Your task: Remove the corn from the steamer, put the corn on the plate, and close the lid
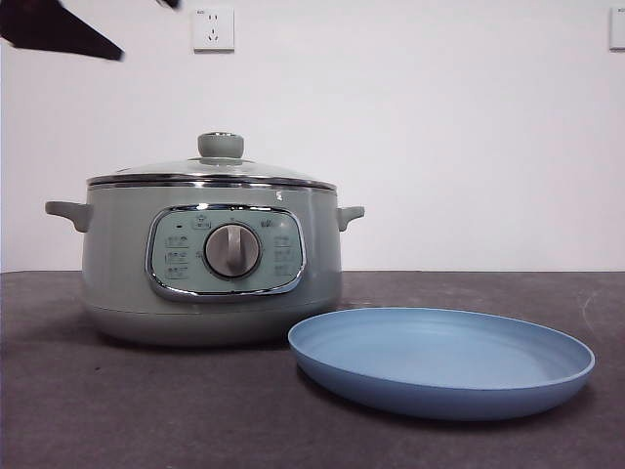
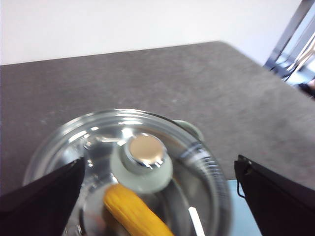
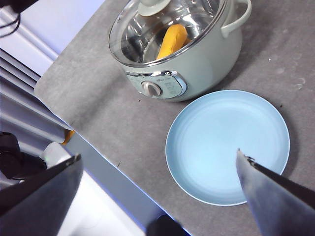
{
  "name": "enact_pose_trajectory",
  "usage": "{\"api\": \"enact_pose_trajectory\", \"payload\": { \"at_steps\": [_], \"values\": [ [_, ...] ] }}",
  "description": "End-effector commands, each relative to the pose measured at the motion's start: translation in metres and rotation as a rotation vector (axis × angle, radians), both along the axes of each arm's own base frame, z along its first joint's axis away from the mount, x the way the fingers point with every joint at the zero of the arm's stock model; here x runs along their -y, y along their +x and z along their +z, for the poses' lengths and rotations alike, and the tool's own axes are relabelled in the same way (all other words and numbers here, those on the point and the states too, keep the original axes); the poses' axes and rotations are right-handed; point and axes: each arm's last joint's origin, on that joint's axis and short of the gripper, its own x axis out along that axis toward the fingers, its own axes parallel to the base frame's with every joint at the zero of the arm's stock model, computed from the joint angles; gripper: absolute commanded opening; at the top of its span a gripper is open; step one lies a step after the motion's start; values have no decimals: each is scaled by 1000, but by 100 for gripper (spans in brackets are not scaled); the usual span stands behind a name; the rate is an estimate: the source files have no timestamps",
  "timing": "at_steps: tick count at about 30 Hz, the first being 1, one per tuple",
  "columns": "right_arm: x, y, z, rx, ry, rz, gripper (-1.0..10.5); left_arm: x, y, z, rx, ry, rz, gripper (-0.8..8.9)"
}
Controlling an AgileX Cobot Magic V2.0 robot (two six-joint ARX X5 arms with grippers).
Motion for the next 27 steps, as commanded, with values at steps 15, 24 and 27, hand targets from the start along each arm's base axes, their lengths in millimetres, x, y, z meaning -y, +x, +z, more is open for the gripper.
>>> {"api": "enact_pose_trajectory", "payload": {
  "at_steps": [15, 24, 27],
  "values": [
    [-1, 5, -1, -14, -4, -3, 617, 58, 72, -53, 29, 211, -5, 539],
    [-1, 5, -1, -13, -4, -2, 617, 66, 77, -66, -3, 237, -9, 529],
    [-1, 5, -1, -10, -4, -2, 617, 66, 77, -66, -2, 241, 0, 523]
  ]
}}
